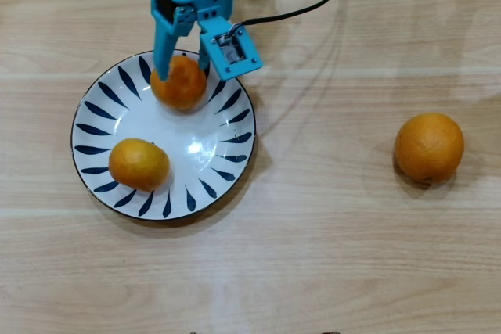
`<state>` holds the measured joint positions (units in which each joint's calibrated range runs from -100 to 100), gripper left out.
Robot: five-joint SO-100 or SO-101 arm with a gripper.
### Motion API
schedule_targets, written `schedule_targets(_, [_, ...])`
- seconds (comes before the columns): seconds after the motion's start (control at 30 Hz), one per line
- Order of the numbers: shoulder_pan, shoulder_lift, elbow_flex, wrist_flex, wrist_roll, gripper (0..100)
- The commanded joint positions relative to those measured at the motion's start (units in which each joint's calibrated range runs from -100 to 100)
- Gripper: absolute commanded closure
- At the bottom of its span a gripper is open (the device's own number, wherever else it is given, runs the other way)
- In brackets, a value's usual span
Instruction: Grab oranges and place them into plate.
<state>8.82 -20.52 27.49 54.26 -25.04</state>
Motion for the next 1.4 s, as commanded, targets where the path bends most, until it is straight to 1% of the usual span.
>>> schedule_targets(0.0, [-7.21,-7.45,-4.0,-0.07,-0.16,97])
schedule_targets(0.1, [-13.02,-11.17,-4.18,0.1,-0.1,97])
schedule_targets(0.2, [-18.82,-11.6,-8.16,3.02,0.52,97])
schedule_targets(0.4, [-27.94,-2.81,-28.44,10.24,0.52,97])
schedule_targets(0.57, [-33.34,5.73,-44.83,10.07,-0.78,97])
schedule_targets(0.73, [-36.56,14.69,-53.52,10.07,-7.53,97])
schedule_targets(0.87, [-39.14,21.12,-53.97,10.07,-17.04,97])
schedule_targets(1.0, [-41.97,25.93,-54.52,9.98,-24.2,97])
schedule_targets(1.1, [-43.02,28.13,-54.7,8.26,-26.5,97])
schedule_targets(1.23, [-44.47,31.01,-53.88,0.27,-27.13,97])
schedule_targets(1.37, [-46.16,32.87,-53.7,-0.85,-30.53,97])
